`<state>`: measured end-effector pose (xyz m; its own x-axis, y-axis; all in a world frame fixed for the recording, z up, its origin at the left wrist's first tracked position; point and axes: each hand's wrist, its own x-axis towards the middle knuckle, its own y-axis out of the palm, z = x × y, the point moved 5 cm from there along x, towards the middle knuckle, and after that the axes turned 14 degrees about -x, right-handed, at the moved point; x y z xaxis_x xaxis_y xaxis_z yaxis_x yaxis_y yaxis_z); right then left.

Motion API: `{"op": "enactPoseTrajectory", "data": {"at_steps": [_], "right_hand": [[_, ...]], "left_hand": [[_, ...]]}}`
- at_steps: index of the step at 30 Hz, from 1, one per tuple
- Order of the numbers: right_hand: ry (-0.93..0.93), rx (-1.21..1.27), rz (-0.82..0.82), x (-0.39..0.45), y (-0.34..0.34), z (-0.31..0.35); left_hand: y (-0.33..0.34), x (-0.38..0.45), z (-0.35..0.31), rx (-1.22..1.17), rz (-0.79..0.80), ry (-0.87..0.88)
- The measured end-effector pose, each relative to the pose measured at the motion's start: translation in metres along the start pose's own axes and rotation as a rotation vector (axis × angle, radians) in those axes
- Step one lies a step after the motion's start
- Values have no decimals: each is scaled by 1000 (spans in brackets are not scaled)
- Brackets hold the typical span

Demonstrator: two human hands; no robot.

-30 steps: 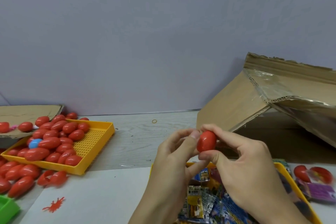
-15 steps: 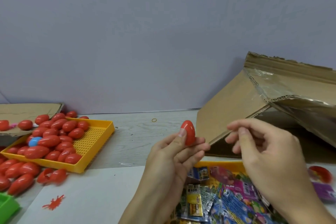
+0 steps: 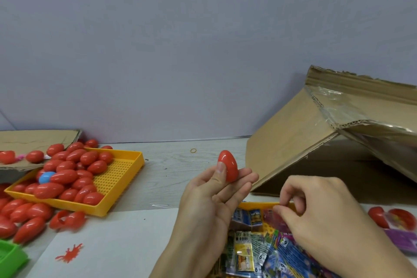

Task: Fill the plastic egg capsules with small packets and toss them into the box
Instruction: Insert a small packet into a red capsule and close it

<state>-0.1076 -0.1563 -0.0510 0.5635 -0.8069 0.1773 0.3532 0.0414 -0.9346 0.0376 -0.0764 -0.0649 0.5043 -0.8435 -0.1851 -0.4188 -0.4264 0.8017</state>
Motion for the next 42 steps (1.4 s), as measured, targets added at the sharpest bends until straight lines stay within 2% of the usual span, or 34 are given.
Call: {"op": "enactPoseTrajectory", "data": {"at_steps": [4, 9, 15, 19, 23, 27, 35, 42], "right_hand": [[17, -48, 101, 0, 7, -2], [-15, -28, 89, 0, 8, -1], [-50, 411, -123, 0, -11, 2], [-49, 692, -140, 2, -10, 7], [-16, 810, -160, 4, -8, 2], [16, 926, -224, 4, -10, 1], [78, 711, -406, 1, -12, -5], [-3, 490, -455, -3, -15, 6]], "left_hand": [[0, 0, 1, -10, 10, 1], [-1, 0, 0, 8, 10, 2], [-4, 3, -2, 18, 24, 48], [-3, 4, -3, 33, 60, 85], [-1, 2, -3, 90, 121, 71], [10, -4, 1, 157, 263, 12], [18, -7, 4, 171, 363, 1], [23, -11, 6, 96, 450, -48]]}}
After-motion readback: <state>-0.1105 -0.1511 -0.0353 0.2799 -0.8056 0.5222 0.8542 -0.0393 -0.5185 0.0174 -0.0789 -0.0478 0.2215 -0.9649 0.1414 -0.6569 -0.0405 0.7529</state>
